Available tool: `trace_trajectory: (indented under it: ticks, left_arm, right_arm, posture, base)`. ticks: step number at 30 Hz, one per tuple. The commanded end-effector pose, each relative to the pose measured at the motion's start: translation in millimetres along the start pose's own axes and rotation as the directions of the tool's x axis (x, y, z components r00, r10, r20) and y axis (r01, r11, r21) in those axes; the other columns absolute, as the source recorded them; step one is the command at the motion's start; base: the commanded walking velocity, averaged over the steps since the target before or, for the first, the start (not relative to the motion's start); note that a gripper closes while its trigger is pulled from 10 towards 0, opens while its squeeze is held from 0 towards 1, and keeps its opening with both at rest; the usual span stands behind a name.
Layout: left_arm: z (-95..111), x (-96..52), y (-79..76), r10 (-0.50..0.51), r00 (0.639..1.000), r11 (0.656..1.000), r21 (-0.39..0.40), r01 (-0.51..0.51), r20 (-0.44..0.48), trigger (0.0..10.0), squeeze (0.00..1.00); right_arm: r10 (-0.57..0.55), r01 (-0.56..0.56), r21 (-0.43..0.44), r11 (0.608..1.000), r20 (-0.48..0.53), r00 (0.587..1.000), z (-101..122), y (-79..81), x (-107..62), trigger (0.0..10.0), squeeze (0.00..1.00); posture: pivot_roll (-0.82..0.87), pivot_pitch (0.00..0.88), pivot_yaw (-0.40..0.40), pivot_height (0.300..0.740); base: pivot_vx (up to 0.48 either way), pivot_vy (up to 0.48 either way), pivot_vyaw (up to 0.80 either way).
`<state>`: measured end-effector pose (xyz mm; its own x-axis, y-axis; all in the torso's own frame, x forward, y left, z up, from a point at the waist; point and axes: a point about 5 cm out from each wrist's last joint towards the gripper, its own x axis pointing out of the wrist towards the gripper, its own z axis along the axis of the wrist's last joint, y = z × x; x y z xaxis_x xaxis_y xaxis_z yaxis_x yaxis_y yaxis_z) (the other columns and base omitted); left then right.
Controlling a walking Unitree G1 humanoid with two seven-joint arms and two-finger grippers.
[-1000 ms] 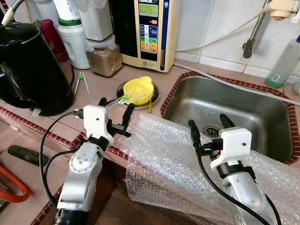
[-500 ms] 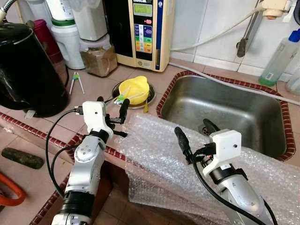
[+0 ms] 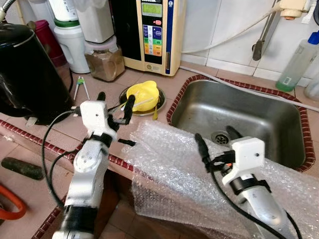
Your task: Kitchen organization
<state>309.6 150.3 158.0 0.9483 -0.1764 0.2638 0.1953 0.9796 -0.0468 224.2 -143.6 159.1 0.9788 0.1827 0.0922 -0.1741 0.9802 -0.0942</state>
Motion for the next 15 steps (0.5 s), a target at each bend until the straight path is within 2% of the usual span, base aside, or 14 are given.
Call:
trace_trajectory:
  ticks: [1,2,3,6,15]
  left_arm:
    - [3,-14.5,-4.5,-0.044,0.999,0.999,0.007,0.045,-0.023,10.0,0.0]
    - [3,-14.5,-4.5,-0.044,0.999,0.999,0.007,0.045,-0.023,10.0,0.0]
    - [4,-23.9,-6.1,-0.064,0.997,0.998,0.012,0.065,-0.032,10.0,0.0]
    - [5,-28.6,-6.1,-0.07,0.997,0.997,0.014,0.071,-0.033,10.0,0.0]
    - [21,-27.5,-7.6,-0.073,0.997,0.997,0.006,0.073,-0.005,10.0,0.0]
  right_arm:
    - [-0.095,0.095,-0.013,0.995,-0.004,0.996,-1,-16.9,-2.7,10.0,0.0]
    - [-0.095,0.095,-0.013,0.995,-0.004,0.996,-1,-16.9,-2.7,10.0,0.0]
    - [-0.125,0.125,-0.003,0.992,0.018,0.992,2,-23.4,-2.1,10.0,0.0]
    - [-0.118,0.118,-0.013,0.993,0.043,0.992,7,-25.1,-0.8,10.0,0.0]
    - [-0.076,0.077,-0.015,0.997,0.081,0.994,13,-19.2,1.8,10.0,0.0]
  posture:
    - [-0.08,0.084,0.036,0.74]
    - [-0.08,0.084,0.036,0.74]
    - [-0.08,0.084,0.034,0.74]
    - [-0.07,0.084,0.03,0.74]
    - [-0.06,0.088,0.023,0.74]
  base:
    - [0.0,0.0,0.0]
    - [0.0,0.0,0.0]
    - [0.0,0.0,0.0]
    - [0.0,0.0,0.0]
    - [0.0,0.0,0.0]
